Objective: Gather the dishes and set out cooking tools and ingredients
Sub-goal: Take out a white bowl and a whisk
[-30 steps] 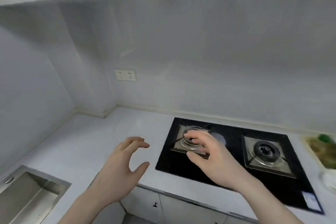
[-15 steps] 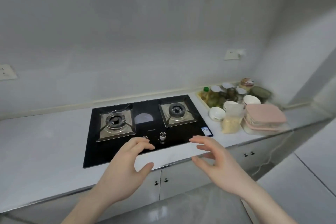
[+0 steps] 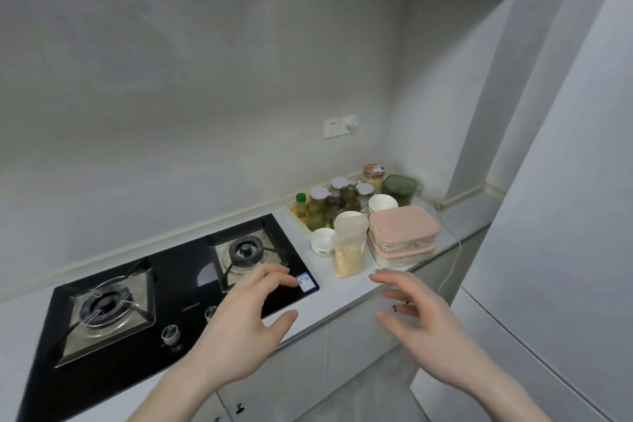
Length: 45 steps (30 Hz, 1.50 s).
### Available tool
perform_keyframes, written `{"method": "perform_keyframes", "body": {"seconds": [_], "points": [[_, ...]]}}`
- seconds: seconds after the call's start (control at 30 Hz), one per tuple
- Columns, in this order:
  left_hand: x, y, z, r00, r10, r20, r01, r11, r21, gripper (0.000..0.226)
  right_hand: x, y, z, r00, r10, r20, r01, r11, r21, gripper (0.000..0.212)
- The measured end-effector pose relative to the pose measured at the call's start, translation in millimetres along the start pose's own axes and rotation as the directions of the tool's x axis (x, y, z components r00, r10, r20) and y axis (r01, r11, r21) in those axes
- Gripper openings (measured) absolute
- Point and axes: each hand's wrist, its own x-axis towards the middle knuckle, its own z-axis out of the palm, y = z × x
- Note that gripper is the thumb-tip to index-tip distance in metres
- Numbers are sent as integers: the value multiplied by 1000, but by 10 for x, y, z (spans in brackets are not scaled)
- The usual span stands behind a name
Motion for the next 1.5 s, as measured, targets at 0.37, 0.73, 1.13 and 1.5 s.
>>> {"method": "perform_keyframes", "body": {"seconds": [0.37, 0.73, 1.13, 1.5], "points": [[1172, 722, 443, 997, 77, -6, -76, 991, 113, 33, 788, 541, -1130, 996, -88, 30, 89, 995, -33, 42], [2487, 1348, -771, 907, 397, -138, -317, 862, 396, 38, 1884, -248, -2024, 927, -308, -212, 293, 951, -100, 40], [4169, 2075, -1683, 849, 511, -131, -304, 677, 671, 51, 3081, -1149, -3037, 747, -377, -547, 375, 919, -121, 41], [5596, 2991, -2037, 830, 498, -252, -123, 604, 787, 64, 4578, -1416, -3918, 717, -357, -598, 289, 934, -212, 61]]}}
